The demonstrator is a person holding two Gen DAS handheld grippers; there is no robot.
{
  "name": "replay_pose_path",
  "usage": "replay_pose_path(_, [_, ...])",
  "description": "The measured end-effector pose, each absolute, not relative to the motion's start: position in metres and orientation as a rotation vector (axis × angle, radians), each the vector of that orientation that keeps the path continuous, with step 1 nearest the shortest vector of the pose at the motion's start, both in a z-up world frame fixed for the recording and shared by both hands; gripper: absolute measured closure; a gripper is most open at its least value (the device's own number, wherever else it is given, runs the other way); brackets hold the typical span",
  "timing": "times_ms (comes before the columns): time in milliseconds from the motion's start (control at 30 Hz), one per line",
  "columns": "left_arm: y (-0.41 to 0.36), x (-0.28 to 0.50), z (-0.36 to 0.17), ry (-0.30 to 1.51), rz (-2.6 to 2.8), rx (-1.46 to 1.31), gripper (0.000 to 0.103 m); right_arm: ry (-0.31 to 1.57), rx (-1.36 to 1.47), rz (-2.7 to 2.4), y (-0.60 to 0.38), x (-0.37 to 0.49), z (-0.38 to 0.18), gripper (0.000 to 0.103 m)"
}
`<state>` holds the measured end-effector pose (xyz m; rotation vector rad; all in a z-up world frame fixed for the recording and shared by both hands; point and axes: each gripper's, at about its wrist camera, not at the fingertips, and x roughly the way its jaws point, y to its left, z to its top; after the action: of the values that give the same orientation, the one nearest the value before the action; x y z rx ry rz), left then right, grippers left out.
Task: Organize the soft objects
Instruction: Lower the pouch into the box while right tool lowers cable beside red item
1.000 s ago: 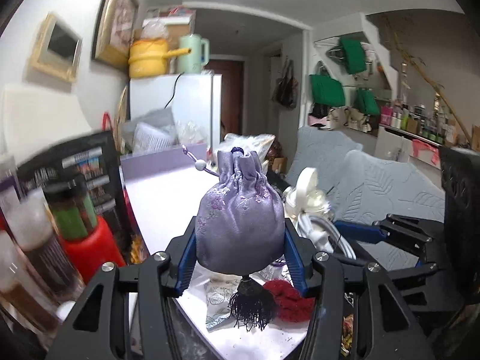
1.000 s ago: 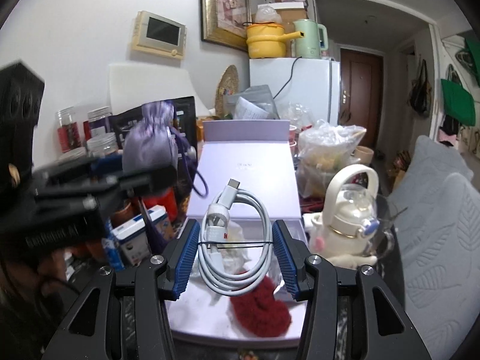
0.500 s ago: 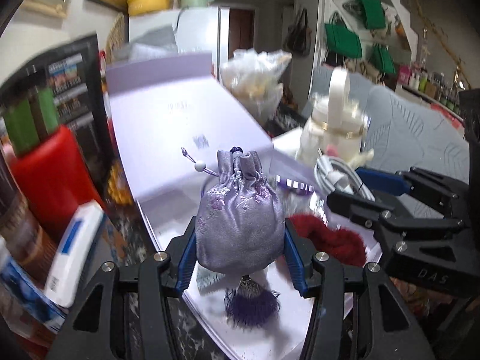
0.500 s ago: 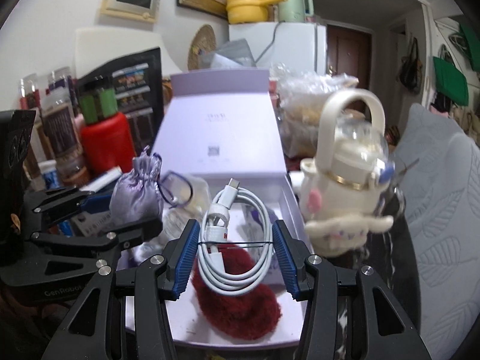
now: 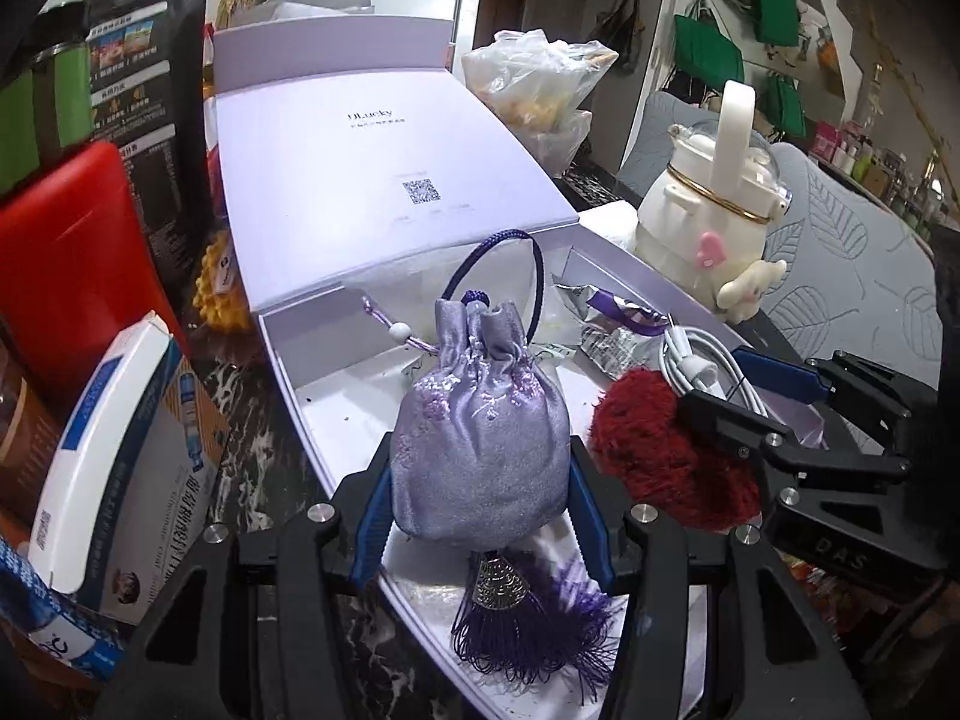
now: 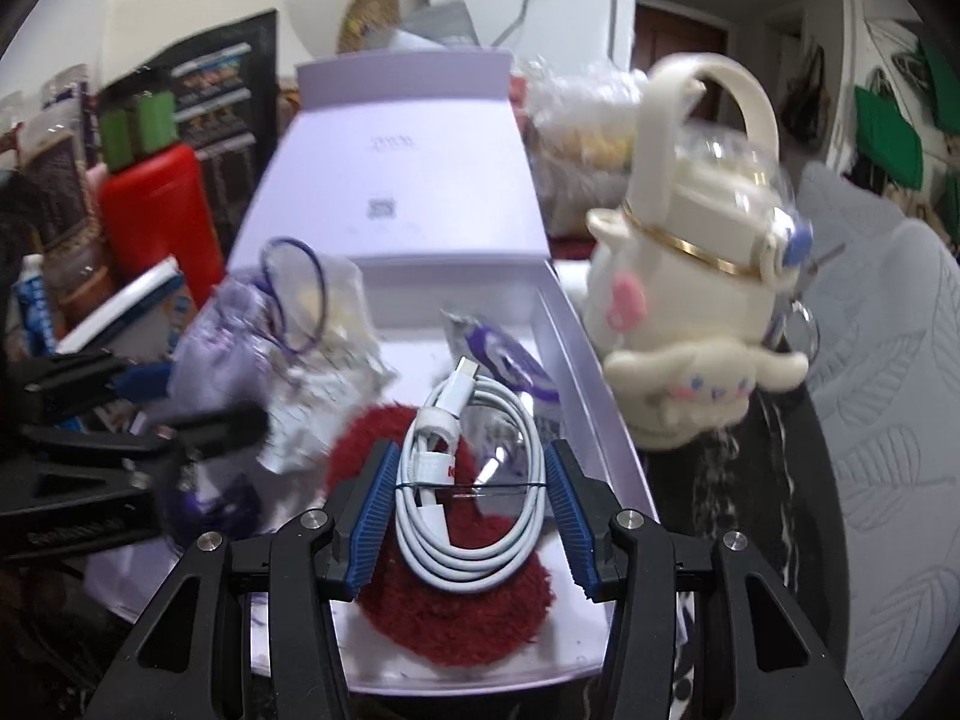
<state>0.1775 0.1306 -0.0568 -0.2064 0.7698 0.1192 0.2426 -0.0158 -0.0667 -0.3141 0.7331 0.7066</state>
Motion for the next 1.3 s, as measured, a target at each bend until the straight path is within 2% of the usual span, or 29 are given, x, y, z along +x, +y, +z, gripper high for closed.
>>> replay_pose_path(900, [0.115,0.187,-0.065,0.812,0.159,-0.047,0.05,0.77,-0.312,0.787,-0.013,0.244,-0.069,0.052])
replay_pose_path(1067, [0.114,0.187,-0.065,0.819,0.157,-0.058,0.05,0.746,-0.311,0.749,-0.018,0.24,-0.064,0.048])
replay_pose_path(1167, [0.118,0.189,-0.063,0.824,0.15,-0.09,0.049,0.713,-0.319,0.725,-0.02,0.236,-0.059,0.042])
replay_pose_path(1300, [0.121,0.188,-0.062,0.823,0.155,-0.104,0.043,0.693,-0.297,0.707,-0.025,0.232,-0.052,0.042])
